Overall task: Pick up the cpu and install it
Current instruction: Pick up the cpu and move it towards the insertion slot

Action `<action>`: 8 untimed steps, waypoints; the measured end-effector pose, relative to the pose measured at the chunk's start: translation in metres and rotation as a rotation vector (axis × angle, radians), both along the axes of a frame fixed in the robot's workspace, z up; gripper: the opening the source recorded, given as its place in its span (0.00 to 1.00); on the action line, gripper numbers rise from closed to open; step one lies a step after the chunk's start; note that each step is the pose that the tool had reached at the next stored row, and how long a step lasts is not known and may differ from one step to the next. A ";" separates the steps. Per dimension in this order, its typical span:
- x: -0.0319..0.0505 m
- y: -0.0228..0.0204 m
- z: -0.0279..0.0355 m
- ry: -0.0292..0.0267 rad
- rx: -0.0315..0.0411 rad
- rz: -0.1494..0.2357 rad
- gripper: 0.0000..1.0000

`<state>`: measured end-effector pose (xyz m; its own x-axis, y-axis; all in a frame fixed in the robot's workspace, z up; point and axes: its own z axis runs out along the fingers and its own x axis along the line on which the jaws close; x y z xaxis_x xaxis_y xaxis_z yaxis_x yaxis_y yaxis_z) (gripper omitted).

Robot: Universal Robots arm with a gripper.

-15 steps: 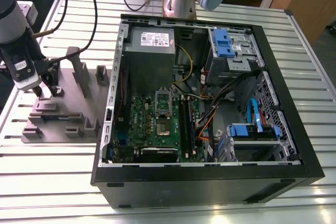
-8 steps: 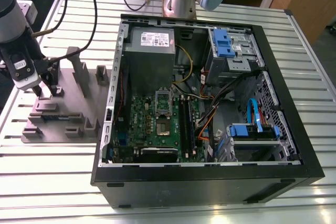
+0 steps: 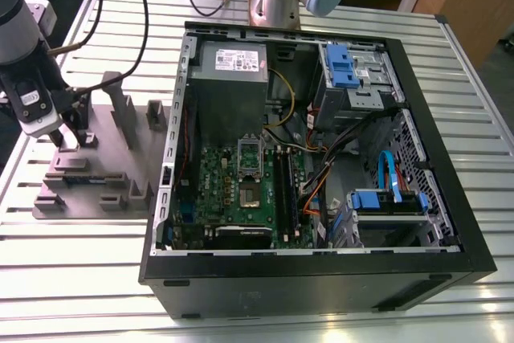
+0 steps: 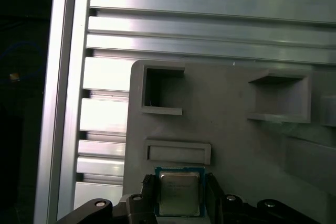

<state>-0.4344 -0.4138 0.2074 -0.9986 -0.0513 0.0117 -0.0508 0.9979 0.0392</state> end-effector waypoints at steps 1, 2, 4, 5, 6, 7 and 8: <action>0.0000 0.0000 0.0004 0.0000 0.0000 0.000 0.47; 0.0000 0.0000 0.0010 0.0001 0.0000 0.000 0.47; 0.0000 0.0000 0.0020 -0.0001 0.0001 0.000 0.47; 0.0000 0.0000 0.0022 -0.0003 0.0003 0.000 0.47; 0.0000 0.0000 0.0023 -0.0003 0.0002 0.000 0.47; 0.0000 0.0000 0.0024 -0.0004 0.0002 0.000 0.47; 0.0000 0.0000 0.0024 -0.0003 0.0002 0.000 0.47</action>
<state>-0.4344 -0.4138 0.2099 -0.9986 -0.0513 0.0114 -0.0509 0.9979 0.0394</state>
